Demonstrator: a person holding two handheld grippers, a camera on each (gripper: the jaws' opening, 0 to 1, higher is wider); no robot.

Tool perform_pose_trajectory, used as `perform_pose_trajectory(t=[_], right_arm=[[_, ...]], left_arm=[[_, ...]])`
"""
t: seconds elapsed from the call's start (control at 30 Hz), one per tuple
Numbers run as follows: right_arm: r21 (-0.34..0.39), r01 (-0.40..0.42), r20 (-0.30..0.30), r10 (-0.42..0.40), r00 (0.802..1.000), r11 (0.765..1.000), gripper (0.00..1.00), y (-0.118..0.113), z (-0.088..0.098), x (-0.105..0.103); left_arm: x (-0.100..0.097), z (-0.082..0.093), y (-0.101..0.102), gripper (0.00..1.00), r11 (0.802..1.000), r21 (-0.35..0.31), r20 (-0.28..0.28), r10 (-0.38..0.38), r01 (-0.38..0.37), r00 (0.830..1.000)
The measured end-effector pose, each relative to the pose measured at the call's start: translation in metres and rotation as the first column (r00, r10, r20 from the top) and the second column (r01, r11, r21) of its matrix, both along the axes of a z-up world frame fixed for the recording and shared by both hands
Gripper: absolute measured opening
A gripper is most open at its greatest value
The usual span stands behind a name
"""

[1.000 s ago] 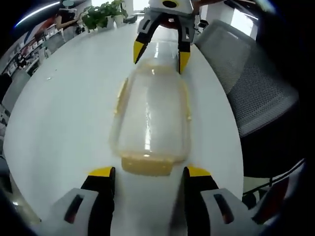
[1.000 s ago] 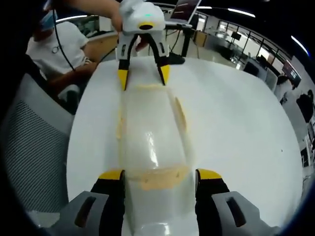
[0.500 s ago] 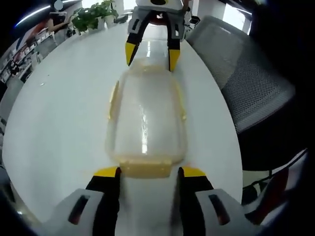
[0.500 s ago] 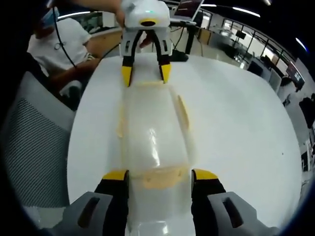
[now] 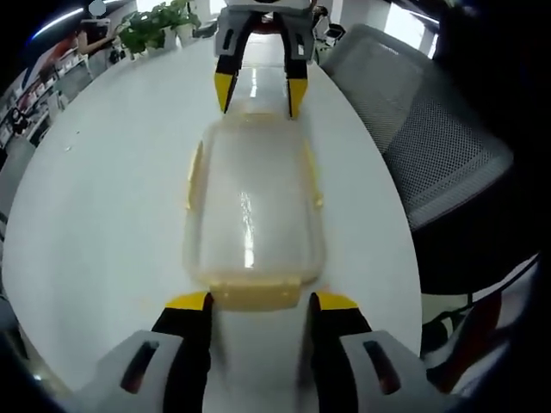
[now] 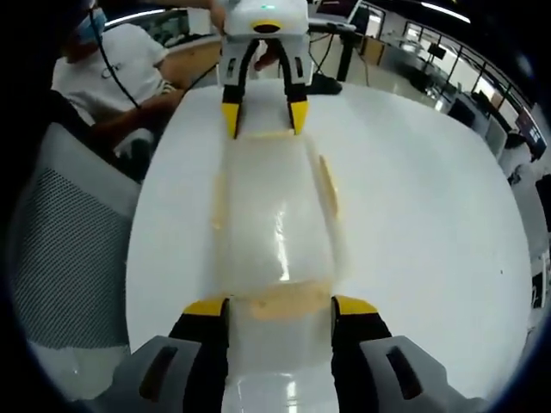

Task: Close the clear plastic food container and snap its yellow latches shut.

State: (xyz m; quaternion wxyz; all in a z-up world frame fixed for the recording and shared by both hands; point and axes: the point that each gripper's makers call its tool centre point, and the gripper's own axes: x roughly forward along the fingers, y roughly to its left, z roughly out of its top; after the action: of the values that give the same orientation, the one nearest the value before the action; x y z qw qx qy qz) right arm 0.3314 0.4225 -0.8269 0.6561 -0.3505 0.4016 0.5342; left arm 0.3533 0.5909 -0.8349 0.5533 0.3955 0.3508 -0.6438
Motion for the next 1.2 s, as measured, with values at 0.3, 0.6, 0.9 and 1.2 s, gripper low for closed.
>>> perform_pose_trajectory(t=[0.3,0.6,0.9,1.2], right_arm=[[-0.03,-0.031,0.009,0.031,0.999,0.999,0.44,0.001,-0.005,0.0],[-0.052,-0.057,0.016,0.058,0.998,0.997,0.39,0.002,-0.008,0.003],[-0.057,-0.051,-0.008,0.051,0.999,0.997,0.39,0.001,-0.011,0.004],[-0.045,-0.038,-0.033,0.037,0.999,0.998,0.38,0.0,-0.012,0.004]], left_arm=[[0.002,-0.001,0.0,0.4,1.0,0.005,0.022,-0.002,0.002,1.0],[0.002,-0.001,-0.001,0.39,1.0,0.007,0.022,-0.003,0.003,1.0],[0.002,0.0,-0.004,0.39,1.0,0.019,0.007,0.012,-0.012,1.0],[0.003,0.001,-0.006,0.38,1.0,-0.005,0.004,0.015,-0.015,1.0]])
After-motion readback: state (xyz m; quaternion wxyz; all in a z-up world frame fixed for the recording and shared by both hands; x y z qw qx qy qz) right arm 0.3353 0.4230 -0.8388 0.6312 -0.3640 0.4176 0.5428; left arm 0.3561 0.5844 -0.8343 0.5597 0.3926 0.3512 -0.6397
